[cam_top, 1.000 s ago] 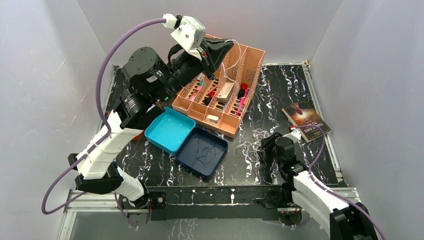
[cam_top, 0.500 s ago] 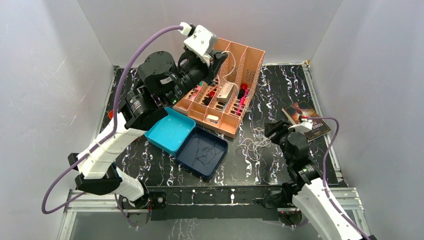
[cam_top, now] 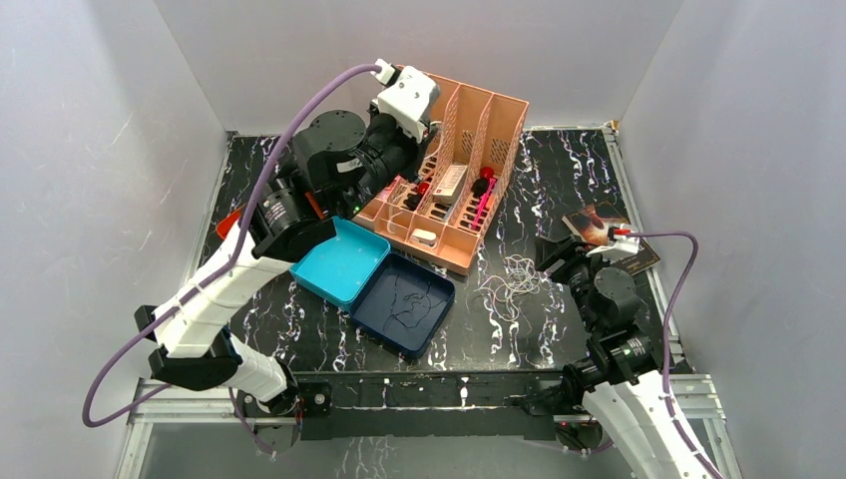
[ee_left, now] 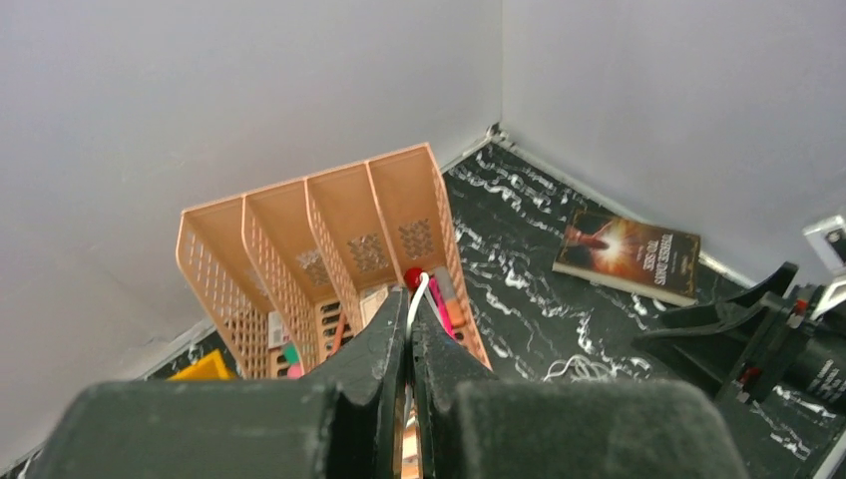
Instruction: Untangle the cables
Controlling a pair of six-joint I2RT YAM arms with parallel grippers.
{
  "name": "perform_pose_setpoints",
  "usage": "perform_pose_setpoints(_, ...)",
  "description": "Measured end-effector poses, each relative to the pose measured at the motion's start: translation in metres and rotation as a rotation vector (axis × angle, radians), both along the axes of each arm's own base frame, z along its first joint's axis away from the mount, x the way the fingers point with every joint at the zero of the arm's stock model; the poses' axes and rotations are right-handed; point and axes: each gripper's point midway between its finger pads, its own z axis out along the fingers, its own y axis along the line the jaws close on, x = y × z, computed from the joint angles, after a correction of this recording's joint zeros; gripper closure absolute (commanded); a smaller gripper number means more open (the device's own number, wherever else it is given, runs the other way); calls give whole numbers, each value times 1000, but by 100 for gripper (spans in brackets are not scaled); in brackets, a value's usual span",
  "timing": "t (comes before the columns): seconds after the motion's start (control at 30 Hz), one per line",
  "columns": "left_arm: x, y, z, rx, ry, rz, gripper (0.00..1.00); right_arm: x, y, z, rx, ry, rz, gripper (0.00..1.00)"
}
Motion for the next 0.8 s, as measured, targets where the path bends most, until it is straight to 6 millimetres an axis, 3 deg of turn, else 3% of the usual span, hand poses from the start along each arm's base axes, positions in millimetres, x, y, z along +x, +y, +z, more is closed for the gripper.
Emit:
perform_pose_setpoints(0.23,12,18,-27,91,47,124,100,-2,7,-1,-23,0,51,27)
perform_pose_setpoints(0.43,30,41,-67,194,111,247,100,-4,13,-3,-46,2,90,26)
perform_pose_setpoints(0.63,55,89,-92,204,196,391,100,-3,20,-9,-54,27,129,26)
perform_pose_setpoints(0.8,48,122,-94,173,221,456,100,-3,24,-12,-55,37,148,26)
